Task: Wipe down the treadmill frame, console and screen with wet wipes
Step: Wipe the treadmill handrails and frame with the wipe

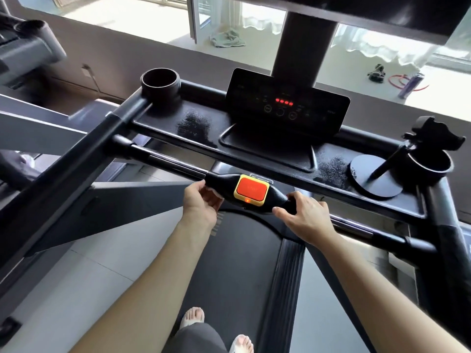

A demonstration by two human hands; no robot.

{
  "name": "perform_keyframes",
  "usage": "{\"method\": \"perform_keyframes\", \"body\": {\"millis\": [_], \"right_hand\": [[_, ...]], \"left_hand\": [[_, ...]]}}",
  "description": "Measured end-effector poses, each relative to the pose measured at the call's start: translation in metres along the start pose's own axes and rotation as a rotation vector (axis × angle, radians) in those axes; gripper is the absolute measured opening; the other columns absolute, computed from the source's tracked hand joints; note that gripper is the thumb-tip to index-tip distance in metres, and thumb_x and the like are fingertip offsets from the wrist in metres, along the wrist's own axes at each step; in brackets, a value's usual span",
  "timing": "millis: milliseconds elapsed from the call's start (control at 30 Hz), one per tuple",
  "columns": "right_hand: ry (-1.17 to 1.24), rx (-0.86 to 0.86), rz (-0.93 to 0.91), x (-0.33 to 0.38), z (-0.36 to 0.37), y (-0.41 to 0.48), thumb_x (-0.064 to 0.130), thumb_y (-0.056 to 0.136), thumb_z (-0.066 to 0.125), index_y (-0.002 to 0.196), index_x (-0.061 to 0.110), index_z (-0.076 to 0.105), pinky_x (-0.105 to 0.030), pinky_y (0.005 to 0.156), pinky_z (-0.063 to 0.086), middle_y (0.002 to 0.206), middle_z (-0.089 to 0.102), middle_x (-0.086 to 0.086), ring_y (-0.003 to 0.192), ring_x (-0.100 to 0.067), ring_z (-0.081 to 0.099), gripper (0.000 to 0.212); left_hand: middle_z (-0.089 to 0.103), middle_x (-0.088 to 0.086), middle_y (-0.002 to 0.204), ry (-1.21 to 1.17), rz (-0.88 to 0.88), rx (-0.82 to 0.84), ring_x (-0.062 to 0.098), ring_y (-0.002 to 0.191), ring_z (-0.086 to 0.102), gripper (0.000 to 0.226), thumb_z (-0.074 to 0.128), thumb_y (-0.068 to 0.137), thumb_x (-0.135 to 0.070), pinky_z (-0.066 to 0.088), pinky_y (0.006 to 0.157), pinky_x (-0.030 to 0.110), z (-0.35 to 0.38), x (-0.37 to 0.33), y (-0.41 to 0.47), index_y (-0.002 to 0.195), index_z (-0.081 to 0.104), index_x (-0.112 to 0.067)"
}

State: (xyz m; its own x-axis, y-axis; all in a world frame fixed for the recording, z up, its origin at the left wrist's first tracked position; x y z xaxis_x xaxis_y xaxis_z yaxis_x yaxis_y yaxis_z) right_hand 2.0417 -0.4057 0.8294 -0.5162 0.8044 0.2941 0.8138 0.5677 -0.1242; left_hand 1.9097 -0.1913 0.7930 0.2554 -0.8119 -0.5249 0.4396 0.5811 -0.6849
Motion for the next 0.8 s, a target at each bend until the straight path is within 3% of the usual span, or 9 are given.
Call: {"method": "perform_keyframes", "body": {"millis": [167, 233, 367, 500, 567, 633, 800], "right_hand": [[-0.016, -0.003, 0.015, 0.002, -0.001, -0.001, 0.066, 0.089, 0.054, 0.125, 0.024, 0.057, -0.040, 0.099, 0.032, 0.116, 0.069, 0.003, 0.116, -0.020, 0.060, 0.056], [-0.015, -0.007, 0.026, 0.001, -0.003, -0.002, 0.069, 0.086, 0.051, 0.125, 0.025, 0.058, -0.039, 0.097, 0.033, 0.117, 0.069, 0.004, 0.116, -0.019, 0.060, 0.059], [-0.027, -0.014, 0.053, 0.007, -0.003, -0.004, 0.070, 0.076, 0.043, 0.125, 0.024, 0.060, -0.038, 0.093, 0.032, 0.115, 0.070, 0.002, 0.112, -0.020, 0.060, 0.069], [-0.006, -0.100, 0.041, 0.009, -0.002, -0.009, 0.071, 0.075, 0.041, 0.129, 0.024, 0.057, -0.039, 0.105, 0.030, 0.121, 0.062, 0.002, 0.118, -0.020, 0.054, 0.073], [-0.042, -0.210, -0.012, 0.015, -0.002, -0.017, 0.065, 0.079, 0.046, 0.134, 0.020, 0.055, -0.043, 0.115, 0.026, 0.129, 0.056, 0.001, 0.123, -0.022, 0.050, 0.071], [-0.084, -0.319, -0.089, 0.028, 0.003, -0.024, 0.056, 0.083, 0.051, 0.136, 0.016, 0.054, -0.048, 0.121, 0.024, 0.134, 0.056, 0.000, 0.125, -0.022, 0.051, 0.067], [-0.041, -0.515, -0.137, 0.040, 0.028, -0.030, 0.053, 0.092, 0.048, 0.133, 0.015, 0.059, -0.038, 0.111, 0.033, 0.124, 0.060, 0.002, 0.116, -0.019, 0.055, 0.057]], "left_hand": [[0.068, 0.004, 0.095, -0.058, -0.059, 0.101, 0.024, 0.088, 0.067, 0.019, 0.059, 0.091, -0.037, 0.055, 0.073, 0.031, 0.008, -0.007, 0.008, 0.094, 0.058, -0.018], [0.069, 0.007, 0.106, -0.061, -0.101, 0.154, 0.026, 0.097, 0.067, 0.021, 0.061, 0.091, -0.034, 0.054, 0.081, 0.032, 0.002, -0.002, 0.002, 0.103, 0.061, -0.017], [0.064, 0.010, 0.100, -0.091, -0.200, 0.219, 0.028, 0.103, 0.061, 0.036, 0.059, 0.093, -0.031, 0.047, 0.103, 0.036, -0.014, -0.004, -0.010, 0.120, 0.058, -0.008], [0.064, 0.019, 0.128, -0.106, -0.220, 0.280, 0.036, 0.122, 0.062, 0.049, 0.057, 0.086, -0.028, 0.040, 0.116, 0.044, -0.011, -0.014, 0.006, 0.130, 0.056, -0.007], [0.064, 0.019, 0.128, -0.088, -0.232, 0.315, 0.036, 0.119, 0.061, 0.049, 0.056, 0.081, -0.026, 0.039, 0.117, 0.044, -0.014, -0.009, 0.010, 0.126, 0.058, -0.007], [0.068, 0.018, 0.115, -0.054, -0.250, 0.393, 0.035, 0.111, 0.064, 0.041, 0.053, 0.080, -0.023, 0.042, 0.115, 0.044, -0.022, 0.000, 0.012, 0.113, 0.065, -0.003], [0.070, 0.019, 0.094, -0.137, -0.195, 0.530, 0.036, 0.095, 0.068, 0.026, 0.046, 0.076, -0.015, 0.047, 0.108, 0.051, -0.028, 0.005, 0.030, 0.077, 0.069, -0.002]]}}
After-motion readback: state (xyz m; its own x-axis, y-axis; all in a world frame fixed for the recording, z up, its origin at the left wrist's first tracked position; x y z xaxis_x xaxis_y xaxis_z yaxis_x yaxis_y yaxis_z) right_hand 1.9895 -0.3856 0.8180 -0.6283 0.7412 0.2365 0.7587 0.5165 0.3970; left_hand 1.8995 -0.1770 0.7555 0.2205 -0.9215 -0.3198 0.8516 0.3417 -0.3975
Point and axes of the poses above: each hand's wrist, its own y-axis towards the middle knuckle, its own z-axis out of the palm, x = y × z, the point moved 4 cm from there along y, towards the middle knuckle
